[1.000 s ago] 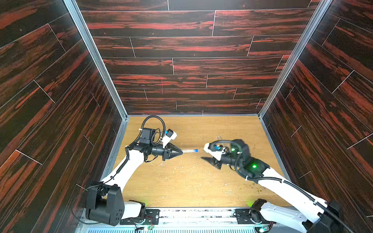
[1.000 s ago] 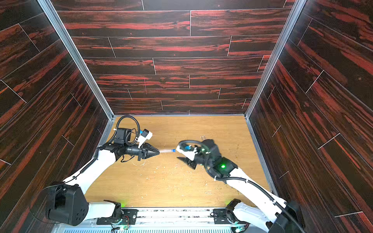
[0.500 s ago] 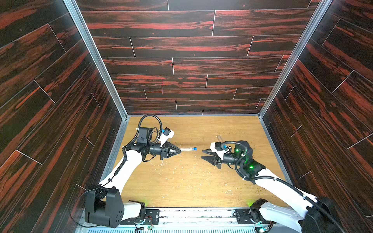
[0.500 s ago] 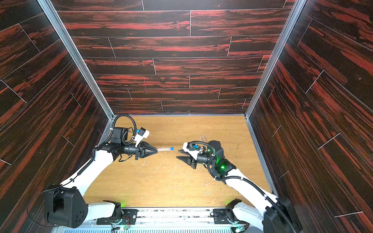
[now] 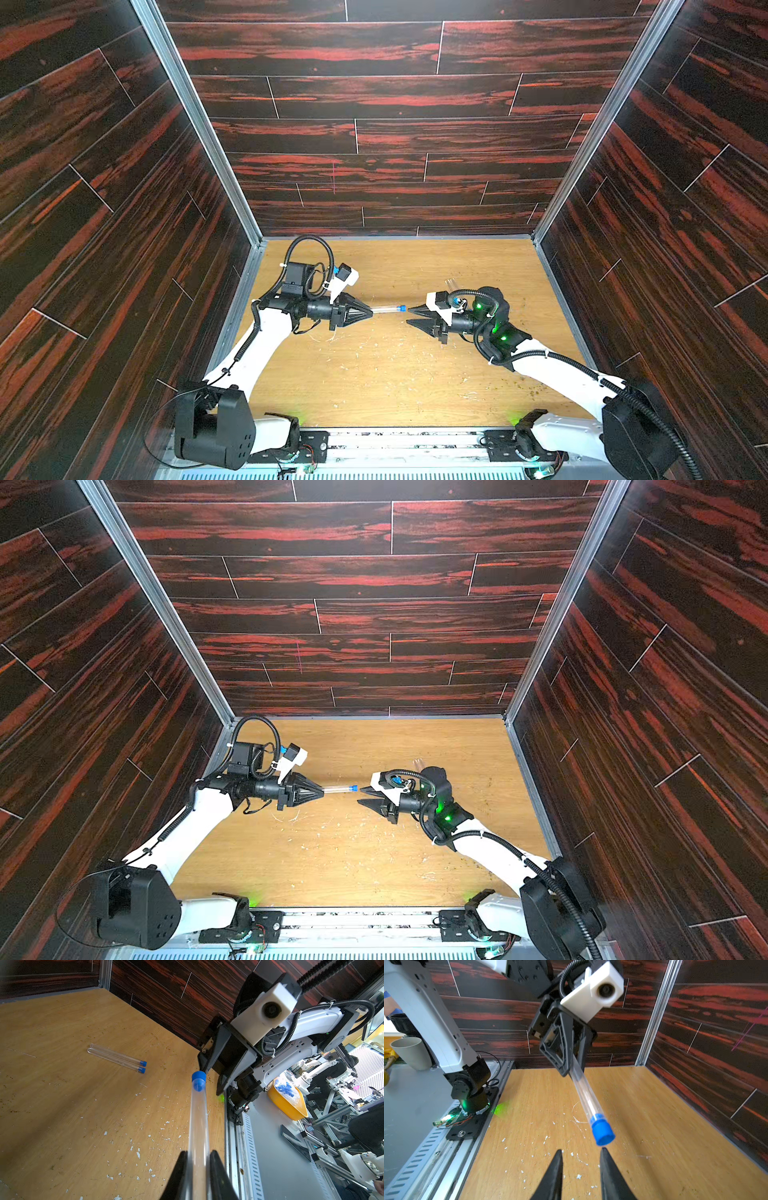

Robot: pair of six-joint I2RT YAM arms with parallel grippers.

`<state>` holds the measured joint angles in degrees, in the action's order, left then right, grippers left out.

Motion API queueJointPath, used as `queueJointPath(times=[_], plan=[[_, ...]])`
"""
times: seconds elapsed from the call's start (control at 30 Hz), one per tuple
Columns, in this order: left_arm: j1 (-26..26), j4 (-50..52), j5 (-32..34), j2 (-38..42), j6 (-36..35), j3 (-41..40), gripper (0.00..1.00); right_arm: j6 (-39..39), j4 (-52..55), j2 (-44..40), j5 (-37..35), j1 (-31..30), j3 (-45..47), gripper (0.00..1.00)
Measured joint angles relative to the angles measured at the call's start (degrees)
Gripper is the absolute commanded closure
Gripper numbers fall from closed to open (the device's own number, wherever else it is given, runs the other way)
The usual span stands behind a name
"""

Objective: Insert stoppers into test tubes
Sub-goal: Insert the stopper into the test tube.

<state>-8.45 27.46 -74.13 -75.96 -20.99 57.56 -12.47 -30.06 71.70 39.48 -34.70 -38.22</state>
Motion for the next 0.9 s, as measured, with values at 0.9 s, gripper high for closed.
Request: queueJointPath(times=[0.9], plan=[[0.37,0.52,-0.7,0.0,-0.66,0.09,1.0,0.66,0.66,4.42,2.25,-0.2,-4.17,0.79]])
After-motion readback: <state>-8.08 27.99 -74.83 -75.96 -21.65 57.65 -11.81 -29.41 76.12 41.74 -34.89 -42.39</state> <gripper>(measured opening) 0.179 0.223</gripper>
